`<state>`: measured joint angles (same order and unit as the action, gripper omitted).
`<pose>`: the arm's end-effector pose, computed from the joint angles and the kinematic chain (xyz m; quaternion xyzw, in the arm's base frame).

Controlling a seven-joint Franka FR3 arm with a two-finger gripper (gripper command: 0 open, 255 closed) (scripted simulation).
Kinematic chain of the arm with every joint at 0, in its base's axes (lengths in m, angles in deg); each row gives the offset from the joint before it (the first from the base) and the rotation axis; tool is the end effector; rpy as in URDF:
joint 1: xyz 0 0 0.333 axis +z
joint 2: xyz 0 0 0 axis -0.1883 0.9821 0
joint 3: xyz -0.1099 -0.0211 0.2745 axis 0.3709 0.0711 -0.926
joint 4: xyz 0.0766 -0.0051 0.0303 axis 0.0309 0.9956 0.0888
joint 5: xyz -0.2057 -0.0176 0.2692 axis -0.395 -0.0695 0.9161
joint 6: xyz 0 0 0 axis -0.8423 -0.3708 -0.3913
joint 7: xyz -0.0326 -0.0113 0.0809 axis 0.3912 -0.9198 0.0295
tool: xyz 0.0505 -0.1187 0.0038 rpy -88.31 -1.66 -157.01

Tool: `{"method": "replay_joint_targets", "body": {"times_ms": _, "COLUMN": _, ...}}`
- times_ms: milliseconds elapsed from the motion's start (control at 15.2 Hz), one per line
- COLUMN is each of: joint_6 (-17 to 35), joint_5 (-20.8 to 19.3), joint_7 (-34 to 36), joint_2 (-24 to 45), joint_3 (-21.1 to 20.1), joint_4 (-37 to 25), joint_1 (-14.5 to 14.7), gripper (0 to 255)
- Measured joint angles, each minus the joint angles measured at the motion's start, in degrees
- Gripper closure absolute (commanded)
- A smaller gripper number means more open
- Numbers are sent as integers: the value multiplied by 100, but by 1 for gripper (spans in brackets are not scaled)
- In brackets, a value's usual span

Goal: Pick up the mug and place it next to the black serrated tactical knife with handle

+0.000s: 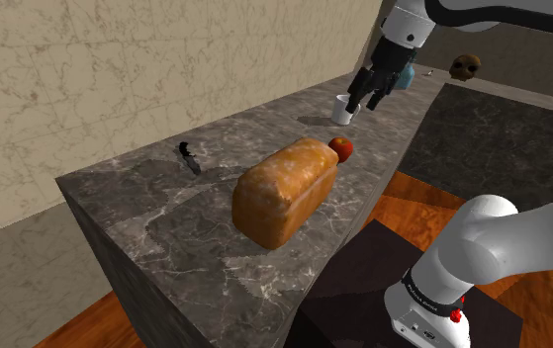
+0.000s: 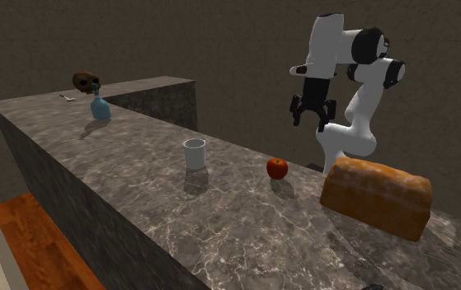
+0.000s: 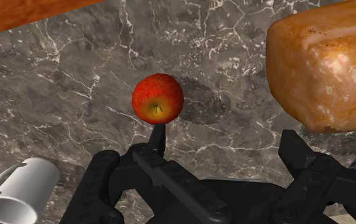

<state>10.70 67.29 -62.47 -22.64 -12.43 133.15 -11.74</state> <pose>0.2830 -0.0066 0.5908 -0.9947 0.0410 -0.0888 0.0320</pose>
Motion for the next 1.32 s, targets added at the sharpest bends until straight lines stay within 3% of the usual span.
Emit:
{"method": "replay_joint_targets", "body": {"times_ms": 198, "joint_6": 117, "joint_5": -65, "joint_7": -69, "joint_2": 168, "joint_3": 78, "joint_4": -15, "joint_1": -46, "gripper": 0}}
{"method": "replay_joint_targets", "body": {"times_ms": 792, "joint_6": 658, "joint_5": -411, "joint_7": -529, "joint_2": 1801, "joint_3": 624, "joint_4": -885, "joint_1": -316, "gripper": 0}}
{"method": "replay_joint_targets", "body": {"times_ms": 1320, "joint_6": 865, "joint_5": -471, "joint_7": -955, "joint_2": 3421, "joint_3": 1085, "joint_4": -2126, "joint_1": -532, "gripper": 0}}
